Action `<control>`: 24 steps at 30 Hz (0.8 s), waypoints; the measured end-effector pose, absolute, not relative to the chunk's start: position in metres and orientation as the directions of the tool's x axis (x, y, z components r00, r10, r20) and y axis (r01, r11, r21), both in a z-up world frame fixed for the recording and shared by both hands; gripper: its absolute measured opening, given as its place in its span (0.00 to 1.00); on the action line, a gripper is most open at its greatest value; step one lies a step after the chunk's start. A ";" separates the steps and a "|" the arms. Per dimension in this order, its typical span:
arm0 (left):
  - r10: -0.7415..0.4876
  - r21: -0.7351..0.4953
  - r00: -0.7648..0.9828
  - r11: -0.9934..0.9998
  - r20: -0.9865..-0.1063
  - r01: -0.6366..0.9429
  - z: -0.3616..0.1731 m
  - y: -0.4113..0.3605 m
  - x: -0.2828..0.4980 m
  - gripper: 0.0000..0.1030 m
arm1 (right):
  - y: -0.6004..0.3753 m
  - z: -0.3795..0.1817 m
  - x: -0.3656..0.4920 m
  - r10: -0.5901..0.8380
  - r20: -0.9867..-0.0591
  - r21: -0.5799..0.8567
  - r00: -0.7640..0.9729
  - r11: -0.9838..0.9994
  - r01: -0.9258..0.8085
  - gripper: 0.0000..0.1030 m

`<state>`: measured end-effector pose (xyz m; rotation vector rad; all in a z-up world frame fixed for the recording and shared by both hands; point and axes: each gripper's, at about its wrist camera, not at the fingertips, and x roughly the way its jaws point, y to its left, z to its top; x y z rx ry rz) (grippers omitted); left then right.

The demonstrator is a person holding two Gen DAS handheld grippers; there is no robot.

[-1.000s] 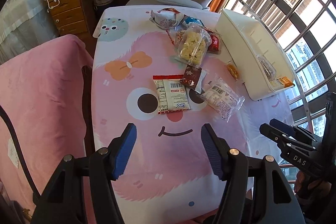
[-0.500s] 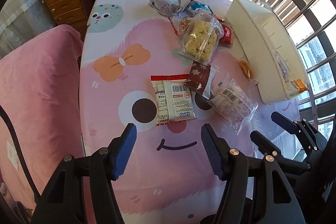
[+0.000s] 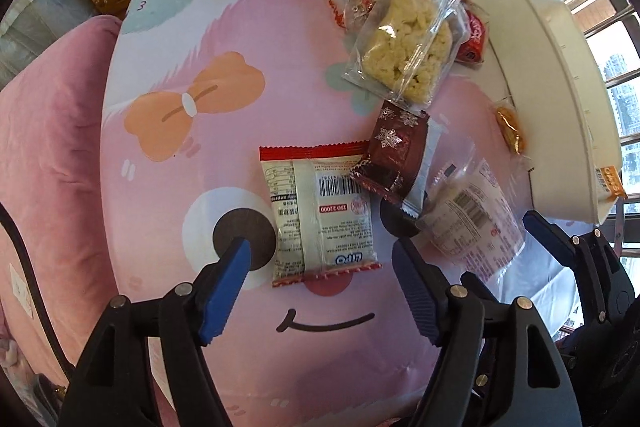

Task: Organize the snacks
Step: 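Grasp the white-red wafer pack with the left tool while the right tool grasps the clear white-snack bag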

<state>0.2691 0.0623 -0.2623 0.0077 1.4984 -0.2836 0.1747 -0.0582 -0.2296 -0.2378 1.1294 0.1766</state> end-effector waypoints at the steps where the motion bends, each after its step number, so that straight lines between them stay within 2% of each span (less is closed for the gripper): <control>1: -0.178 -0.168 0.039 0.968 -0.983 0.187 -0.265 0.061 0.271 0.71 | -0.060 -0.232 0.177 0.023 -0.911 -0.093 0.411 0.962 -0.258 0.63; 18: -0.116 -0.117 -0.017 0.974 -0.993 0.193 -0.298 0.046 0.292 0.70 | -0.064 -0.264 0.197 0.115 -0.923 0.007 0.367 0.959 -0.283 0.64; 22: -0.094 -0.095 -0.011 0.975 -0.995 0.202 -0.298 0.035 0.295 0.66 | -0.065 -0.264 0.197 0.136 -0.920 0.023 0.368 0.956 -0.293 0.64; 24: -0.088 -0.086 0.000 0.975 -0.996 0.205 -0.297 0.031 0.296 0.62 | -0.067 -0.265 0.197 0.143 -0.919 0.031 0.367 0.955 -0.294 0.64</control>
